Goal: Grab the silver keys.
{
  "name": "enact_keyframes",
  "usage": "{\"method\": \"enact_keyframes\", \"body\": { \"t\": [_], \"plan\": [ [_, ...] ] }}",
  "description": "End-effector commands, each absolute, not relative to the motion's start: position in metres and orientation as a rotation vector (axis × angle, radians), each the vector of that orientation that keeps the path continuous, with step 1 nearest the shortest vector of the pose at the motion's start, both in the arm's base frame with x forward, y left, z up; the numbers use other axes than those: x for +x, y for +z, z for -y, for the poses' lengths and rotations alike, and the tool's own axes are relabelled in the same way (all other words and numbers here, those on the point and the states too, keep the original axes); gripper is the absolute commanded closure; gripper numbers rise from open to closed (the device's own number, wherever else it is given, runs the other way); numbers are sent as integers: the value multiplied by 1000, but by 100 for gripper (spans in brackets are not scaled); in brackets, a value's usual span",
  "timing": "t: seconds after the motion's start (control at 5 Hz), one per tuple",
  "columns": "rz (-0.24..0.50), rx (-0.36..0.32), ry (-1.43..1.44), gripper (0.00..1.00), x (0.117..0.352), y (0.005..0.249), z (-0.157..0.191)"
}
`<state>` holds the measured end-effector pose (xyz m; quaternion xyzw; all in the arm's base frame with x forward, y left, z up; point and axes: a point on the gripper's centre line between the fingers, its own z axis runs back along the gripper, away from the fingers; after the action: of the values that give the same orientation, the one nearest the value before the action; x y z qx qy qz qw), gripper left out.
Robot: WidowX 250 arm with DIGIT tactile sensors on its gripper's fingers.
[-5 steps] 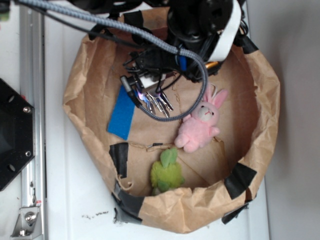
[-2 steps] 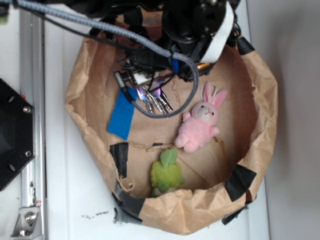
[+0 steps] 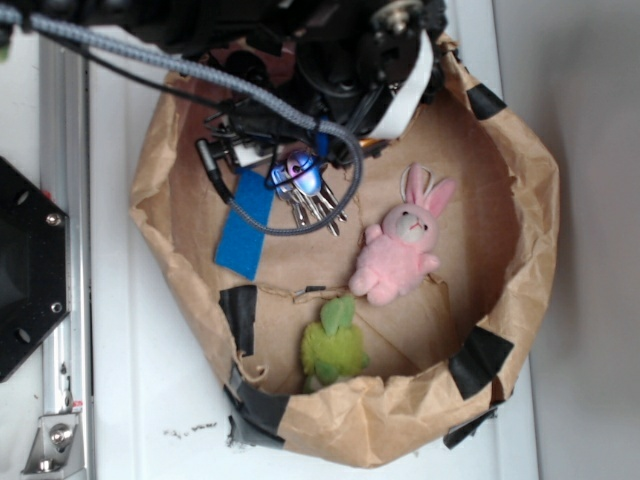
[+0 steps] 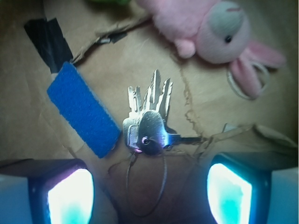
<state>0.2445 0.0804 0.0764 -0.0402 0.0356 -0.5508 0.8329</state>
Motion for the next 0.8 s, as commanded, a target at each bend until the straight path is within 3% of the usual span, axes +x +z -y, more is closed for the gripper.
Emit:
{"method": "enact_keyframes", "body": {
  "t": [0.0,0.6],
  "plan": [
    [-12,-5,-1211,0,251,62,-82],
    [-67,-3,-1191,0,242,39,-89]
  ]
}}
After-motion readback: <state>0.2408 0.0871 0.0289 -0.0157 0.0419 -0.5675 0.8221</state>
